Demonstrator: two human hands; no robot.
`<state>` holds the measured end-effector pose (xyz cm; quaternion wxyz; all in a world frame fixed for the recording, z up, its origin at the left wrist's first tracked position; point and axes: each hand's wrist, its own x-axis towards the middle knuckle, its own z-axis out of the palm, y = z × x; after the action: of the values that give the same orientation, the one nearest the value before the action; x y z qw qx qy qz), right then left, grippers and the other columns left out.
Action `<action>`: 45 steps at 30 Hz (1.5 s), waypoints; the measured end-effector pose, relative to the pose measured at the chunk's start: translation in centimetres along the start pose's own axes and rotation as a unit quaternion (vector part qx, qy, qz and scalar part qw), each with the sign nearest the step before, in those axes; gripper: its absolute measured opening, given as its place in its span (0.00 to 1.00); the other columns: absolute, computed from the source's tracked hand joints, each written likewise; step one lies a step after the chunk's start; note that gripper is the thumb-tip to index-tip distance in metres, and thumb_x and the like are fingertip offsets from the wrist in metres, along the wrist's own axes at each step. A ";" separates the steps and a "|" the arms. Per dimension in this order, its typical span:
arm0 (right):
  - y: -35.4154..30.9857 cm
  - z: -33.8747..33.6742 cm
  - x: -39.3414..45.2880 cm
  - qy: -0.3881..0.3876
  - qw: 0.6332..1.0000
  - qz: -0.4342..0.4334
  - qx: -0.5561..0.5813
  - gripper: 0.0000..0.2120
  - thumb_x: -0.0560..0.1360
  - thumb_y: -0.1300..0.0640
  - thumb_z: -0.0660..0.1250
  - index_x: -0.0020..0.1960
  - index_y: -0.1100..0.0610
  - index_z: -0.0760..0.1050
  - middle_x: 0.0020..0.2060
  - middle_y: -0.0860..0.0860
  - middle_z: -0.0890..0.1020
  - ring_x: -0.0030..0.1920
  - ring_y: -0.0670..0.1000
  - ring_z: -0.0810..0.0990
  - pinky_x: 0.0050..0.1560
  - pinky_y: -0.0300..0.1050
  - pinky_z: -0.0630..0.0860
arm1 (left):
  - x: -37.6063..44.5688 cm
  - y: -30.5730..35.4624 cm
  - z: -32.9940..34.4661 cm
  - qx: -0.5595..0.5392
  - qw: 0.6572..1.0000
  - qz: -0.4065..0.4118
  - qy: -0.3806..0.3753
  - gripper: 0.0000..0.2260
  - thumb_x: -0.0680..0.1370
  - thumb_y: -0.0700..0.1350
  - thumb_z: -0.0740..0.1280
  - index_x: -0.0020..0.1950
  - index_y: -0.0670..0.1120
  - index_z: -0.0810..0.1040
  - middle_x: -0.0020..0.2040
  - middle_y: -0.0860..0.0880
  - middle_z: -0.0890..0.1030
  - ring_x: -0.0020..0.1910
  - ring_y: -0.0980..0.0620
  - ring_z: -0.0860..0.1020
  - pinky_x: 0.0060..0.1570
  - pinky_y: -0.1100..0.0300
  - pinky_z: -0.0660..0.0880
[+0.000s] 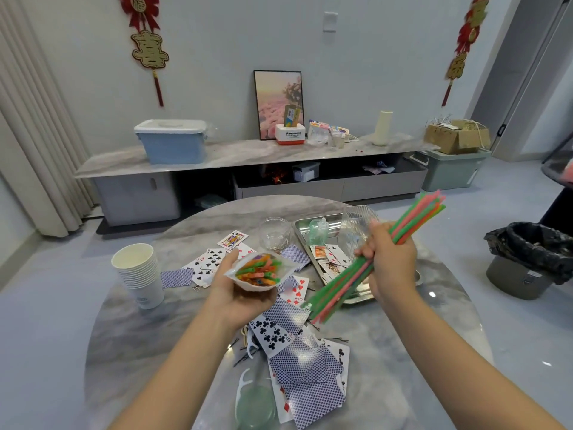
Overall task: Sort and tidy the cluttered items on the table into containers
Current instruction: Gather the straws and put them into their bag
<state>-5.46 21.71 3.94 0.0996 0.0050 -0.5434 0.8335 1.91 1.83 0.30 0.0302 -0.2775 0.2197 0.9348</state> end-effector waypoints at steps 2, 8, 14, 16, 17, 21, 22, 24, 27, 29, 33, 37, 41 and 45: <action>-1.7 1.3 -0.3 -0.020 0.996 0.015 0.081 0.15 0.78 0.62 0.63 0.35 0.54 0.63 0.19 0.46 0.64 0.20 0.45 0.63 0.27 0.39 0.72 | 0.2 0.0 0.3 -0.010 1.000 -0.004 0.005 0.21 0.69 0.55 0.69 0.53 0.40 0.76 0.50 0.39 0.78 0.48 0.43 0.74 0.50 0.54 0.70; -3.4 2.7 0.0 -0.015 0.961 0.132 0.243 0.15 0.78 0.62 0.63 0.35 0.56 0.63 0.20 0.46 0.62 0.19 0.44 0.62 0.25 0.36 0.70 | 0.8 0.4 0.1 -0.009 1.000 0.012 -0.017 0.34 0.64 0.47 0.70 0.69 0.39 0.71 0.65 0.35 0.74 0.63 0.35 0.73 0.65 0.41 0.67; -3.0 3.1 0.2 0.023 0.932 0.191 0.306 0.14 0.78 0.59 0.63 0.35 0.56 0.64 0.17 0.47 0.64 0.17 0.45 0.67 0.27 0.36 0.74 | 0.8 -0.6 0.7 0.032 0.999 0.036 -0.004 0.16 0.76 0.53 0.64 0.51 0.40 0.77 0.40 0.37 0.83 0.45 0.41 0.78 0.40 0.47 0.80; -2.9 3.3 0.0 0.019 0.933 0.191 0.303 0.15 0.78 0.58 0.63 0.35 0.56 0.63 0.17 0.47 0.64 0.18 0.46 0.69 0.30 0.38 0.76 | 0.8 -0.8 0.8 0.045 0.999 0.026 -0.003 0.16 0.76 0.55 0.64 0.51 0.42 0.77 0.39 0.39 0.82 0.43 0.42 0.78 0.39 0.52 0.80; -2.8 3.4 0.0 0.016 0.935 0.188 0.300 0.16 0.78 0.57 0.63 0.34 0.56 0.62 0.17 0.47 0.64 0.18 0.45 0.69 0.32 0.39 0.76 | 0.5 -0.9 1.0 0.044 0.999 0.019 -0.006 0.17 0.76 0.56 0.65 0.51 0.42 0.77 0.40 0.39 0.82 0.43 0.42 0.78 0.39 0.52 0.80; -2.7 3.8 -0.6 -0.013 0.946 0.152 0.285 0.17 0.77 0.57 0.65 0.33 0.54 0.61 0.20 0.46 0.60 0.20 0.44 0.63 0.29 0.36 0.73 | 0.0 -1.3 1.3 0.038 0.999 -0.015 -0.023 0.23 0.75 0.60 0.63 0.51 0.40 0.77 0.40 0.38 0.83 0.43 0.42 0.78 0.40 0.51 0.79; -2.9 3.9 -0.8 -0.023 0.949 0.136 0.285 0.17 0.77 0.57 0.65 0.33 0.54 0.62 0.21 0.46 0.60 0.20 0.44 0.62 0.28 0.36 0.72 | -0.1 -1.4 1.4 0.035 0.999 -0.018 -0.022 0.23 0.76 0.61 0.63 0.50 0.40 0.78 0.39 0.38 0.83 0.43 0.42 0.78 0.40 0.51 0.79; -3.3 4.2 -1.3 -0.047 0.958 0.098 0.267 0.16 0.77 0.56 0.65 0.33 0.54 0.64 0.21 0.45 0.60 0.21 0.44 0.61 0.27 0.36 0.71 | -0.3 -1.2 1.4 0.026 0.999 -0.021 -0.014 0.24 0.76 0.62 0.61 0.48 0.40 0.77 0.36 0.38 0.83 0.41 0.42 0.78 0.37 0.53 0.80; -3.6 4.5 -2.0 -0.060 0.967 0.068 0.238 0.16 0.77 0.56 0.65 0.33 0.54 0.65 0.20 0.45 0.61 0.21 0.44 0.62 0.27 0.37 0.70 | -0.8 -1.0 1.5 0.016 0.999 -0.035 -0.010 0.26 0.76 0.63 0.60 0.50 0.38 0.76 0.37 0.37 0.82 0.42 0.42 0.77 0.33 0.48 0.79; -3.8 4.5 -2.0 -0.046 0.963 0.086 0.252 0.16 0.77 0.55 0.65 0.33 0.54 0.64 0.20 0.46 0.62 0.20 0.44 0.63 0.27 0.37 0.71 | -1.0 -0.9 1.6 0.010 0.999 -0.036 -0.008 0.26 0.77 0.63 0.59 0.49 0.38 0.76 0.35 0.37 0.82 0.41 0.42 0.77 0.32 0.48 0.79; -3.9 4.2 -1.5 -0.017 0.956 0.114 0.270 0.18 0.77 0.52 0.65 0.32 0.55 0.63 0.19 0.46 0.65 0.20 0.44 0.67 0.28 0.36 0.73 | -1.3 -0.9 1.9 0.004 1.000 -0.030 -0.005 0.26 0.77 0.61 0.60 0.50 0.37 0.76 0.40 0.36 0.81 0.42 0.40 0.77 0.39 0.47 0.75; -3.5 4.0 -1.3 0.008 0.958 0.128 0.259 0.17 0.77 0.52 0.66 0.34 0.56 0.63 0.18 0.47 0.66 0.19 0.45 0.69 0.29 0.38 0.75 | -1.1 -0.9 2.0 0.007 0.999 -0.037 -0.004 0.26 0.77 0.61 0.61 0.52 0.36 0.76 0.41 0.35 0.82 0.43 0.39 0.78 0.38 0.44 0.77; -3.3 4.0 -1.1 0.014 0.959 0.115 0.259 0.19 0.77 0.50 0.64 0.33 0.56 0.63 0.18 0.47 0.65 0.19 0.45 0.69 0.31 0.39 0.76 | -0.5 -1.3 1.5 0.011 0.999 -0.052 -0.003 0.21 0.75 0.58 0.65 0.53 0.41 0.78 0.46 0.39 0.80 0.45 0.42 0.77 0.44 0.48 0.78; -3.7 4.1 -1.1 0.010 0.961 0.078 0.264 0.20 0.77 0.48 0.63 0.32 0.55 0.61 0.20 0.47 0.62 0.22 0.45 0.64 0.31 0.39 0.75 | -0.8 -1.9 1.9 0.014 0.999 -0.044 0.010 0.15 0.75 0.54 0.68 0.46 0.41 0.77 0.42 0.40 0.78 0.41 0.44 0.76 0.41 0.54 0.75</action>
<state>-4.14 19.25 8.88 0.0347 -0.0192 -0.3014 0.9527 2.00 4.41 1.42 0.0732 -0.2963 0.2209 0.9263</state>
